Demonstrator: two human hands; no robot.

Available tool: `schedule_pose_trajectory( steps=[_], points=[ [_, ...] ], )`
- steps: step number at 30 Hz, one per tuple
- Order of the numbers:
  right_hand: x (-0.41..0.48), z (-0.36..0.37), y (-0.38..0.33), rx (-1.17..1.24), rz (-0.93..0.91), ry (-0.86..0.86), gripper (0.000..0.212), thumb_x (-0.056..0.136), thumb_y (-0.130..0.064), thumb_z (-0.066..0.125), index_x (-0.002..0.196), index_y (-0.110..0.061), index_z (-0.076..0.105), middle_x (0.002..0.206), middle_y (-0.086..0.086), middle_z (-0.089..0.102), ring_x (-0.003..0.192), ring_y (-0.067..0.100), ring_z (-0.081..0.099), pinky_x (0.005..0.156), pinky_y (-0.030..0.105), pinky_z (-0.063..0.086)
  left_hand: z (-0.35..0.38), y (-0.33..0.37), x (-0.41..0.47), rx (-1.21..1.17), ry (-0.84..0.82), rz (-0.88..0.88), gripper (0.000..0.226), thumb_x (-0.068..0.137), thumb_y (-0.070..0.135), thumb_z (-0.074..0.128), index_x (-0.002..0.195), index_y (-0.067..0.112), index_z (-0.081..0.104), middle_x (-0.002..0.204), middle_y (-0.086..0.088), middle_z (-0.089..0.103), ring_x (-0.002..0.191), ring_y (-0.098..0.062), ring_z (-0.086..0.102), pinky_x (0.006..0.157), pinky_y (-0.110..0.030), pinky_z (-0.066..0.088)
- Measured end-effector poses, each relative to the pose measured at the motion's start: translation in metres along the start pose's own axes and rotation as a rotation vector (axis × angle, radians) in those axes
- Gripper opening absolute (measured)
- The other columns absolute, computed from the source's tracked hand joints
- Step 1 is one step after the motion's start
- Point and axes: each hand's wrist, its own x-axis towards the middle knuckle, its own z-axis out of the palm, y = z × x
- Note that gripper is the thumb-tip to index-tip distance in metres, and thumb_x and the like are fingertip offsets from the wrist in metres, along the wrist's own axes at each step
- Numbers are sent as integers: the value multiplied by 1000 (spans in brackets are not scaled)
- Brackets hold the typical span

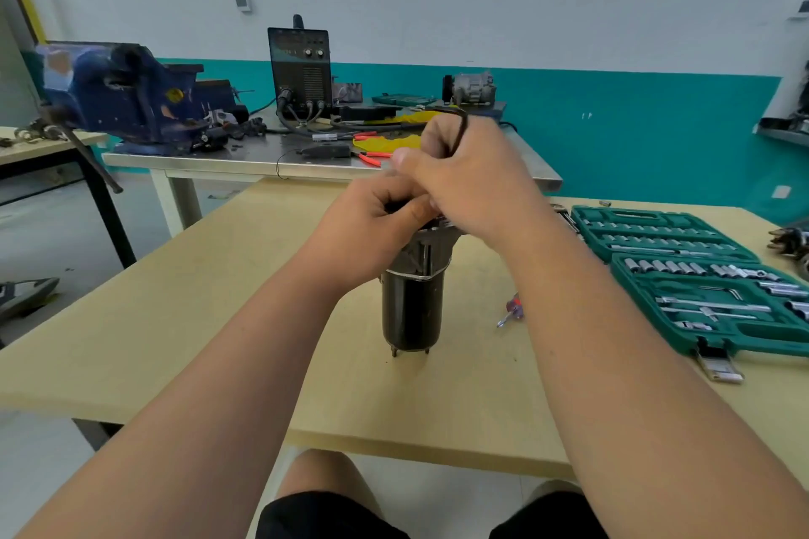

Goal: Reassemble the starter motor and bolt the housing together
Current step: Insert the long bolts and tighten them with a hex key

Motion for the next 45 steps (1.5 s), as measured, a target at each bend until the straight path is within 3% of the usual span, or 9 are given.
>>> schedule_pose_trajectory(
  steps=[6, 15, 18, 22, 28, 34, 39, 43, 45],
  points=[
    [8, -31, 5, 620, 90, -381, 26, 95, -26, 44, 88, -17, 68, 71, -2, 63, 52, 14, 54, 48, 26, 47, -1, -1, -5, 45, -2, 21, 28, 99, 21, 53, 79, 38, 65, 87, 11, 59, 74, 4, 54, 66, -18, 41],
    [-9, -14, -2, 82, -90, 70, 17, 90, -25, 59, 75, -32, 61, 52, -14, 61, 47, 4, 60, 49, 22, 51, 3, 0, -3, -75, 39, -7, 19, 91, 15, 65, 73, 11, 59, 52, 13, 49, 48, -3, 43, 47, -15, 37],
    [-10, -16, -3, 145, -43, -16, 13, 90, -27, 57, 79, -31, 64, 57, -14, 62, 52, 5, 59, 51, 24, 49, 1, 2, -5, -46, 21, 19, 26, 93, 15, 63, 68, 19, 58, 51, 15, 48, 48, -3, 42, 48, -16, 35],
    [-8, -25, 0, 247, -8, -195, 22, 93, -17, 53, 85, -30, 69, 68, -4, 64, 57, 8, 57, 51, 24, 48, 0, 7, -9, 5, 4, 63, 28, 95, 14, 59, 73, 29, 63, 66, 11, 56, 61, -5, 49, 56, -22, 39],
    [-16, -4, 7, 44, -59, 70, 10, 85, -38, 55, 79, -40, 62, 67, -24, 63, 62, -4, 58, 58, 18, 46, -1, 5, -8, 56, -7, 23, 18, 97, 16, 56, 84, 18, 68, 85, -7, 66, 78, -18, 60, 66, -33, 48],
    [3, -22, 7, 859, 153, -173, 24, 92, -30, 50, 107, -19, 65, 80, -1, 63, 47, 12, 47, 43, 22, 37, -5, 7, -6, 96, -59, 22, 25, 97, 20, 56, 80, 36, 66, 104, 3, 64, 88, -8, 60, 75, -25, 48],
    [5, -21, -11, 291, 52, 111, 6, 87, -25, 66, 81, -23, 65, 55, -14, 57, 47, 3, 50, 48, 19, 44, -3, 7, -6, 91, -31, -28, 25, 97, 25, 56, 79, 40, 67, 103, 7, 66, 91, -5, 61, 77, -24, 50],
    [-7, 10, -27, -330, -204, 558, 13, 84, -26, 66, 78, -15, 62, 64, -11, 57, 56, 7, 53, 47, 17, 39, 2, 7, -2, 79, 35, -72, 23, 94, 15, 56, 73, 14, 66, 80, -12, 66, 68, -14, 58, 61, -24, 45],
    [-11, 20, -25, -297, -267, 538, 12, 86, -28, 64, 83, -16, 62, 71, -10, 61, 61, 5, 53, 51, 13, 38, 1, 8, -2, 87, 28, -68, 27, 94, 13, 53, 70, 13, 63, 74, -10, 64, 63, -11, 54, 55, -20, 42]
  ],
)
